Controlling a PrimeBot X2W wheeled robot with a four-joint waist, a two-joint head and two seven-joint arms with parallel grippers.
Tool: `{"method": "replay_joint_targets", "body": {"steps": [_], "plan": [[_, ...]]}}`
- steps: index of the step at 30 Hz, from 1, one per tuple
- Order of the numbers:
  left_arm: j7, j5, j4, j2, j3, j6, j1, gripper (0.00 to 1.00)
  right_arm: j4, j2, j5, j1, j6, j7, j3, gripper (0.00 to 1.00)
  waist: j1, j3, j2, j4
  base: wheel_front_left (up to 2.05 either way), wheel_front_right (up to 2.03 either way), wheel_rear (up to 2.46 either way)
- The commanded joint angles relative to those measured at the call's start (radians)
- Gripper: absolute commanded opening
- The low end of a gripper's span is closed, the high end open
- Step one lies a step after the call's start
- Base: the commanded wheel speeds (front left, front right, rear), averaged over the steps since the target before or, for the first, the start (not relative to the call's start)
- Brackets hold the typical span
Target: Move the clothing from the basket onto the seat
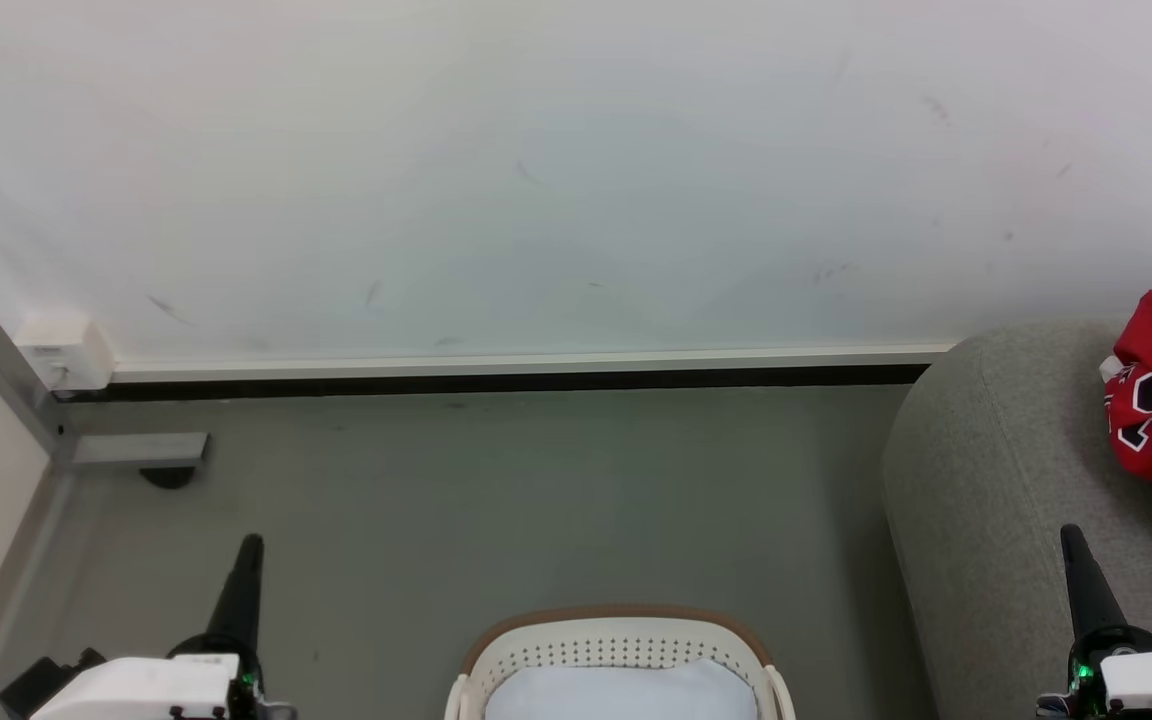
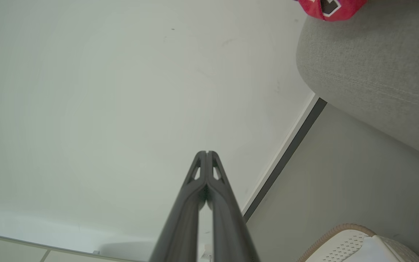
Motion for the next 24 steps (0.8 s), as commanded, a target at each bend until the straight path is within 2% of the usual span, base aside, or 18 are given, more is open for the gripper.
{"method": "replay_joint_targets", "body": {"steps": [1, 24], "plan": [[0.006, -0.02, -0.01, 0.003, 0.006, -0.002, -0.013, 0.0, -0.003, -0.001, 0.02, -0.015, -0.001, 0.004, -0.006, 0.0, -0.0001, 0.0, -0.0001, 0.001, 0.0, 0.0, 0.0], [0.049, -0.18, -0.028, 0.0, 0.023, 0.007, -0.014, 0.0, -0.002, -0.008, 0.183, -0.018, -0.002, 0.031, -0.021, 0.0, -0.0001, 0.009, -0.0001, 0.016, 0.0, 0.0, 0.0]]}}
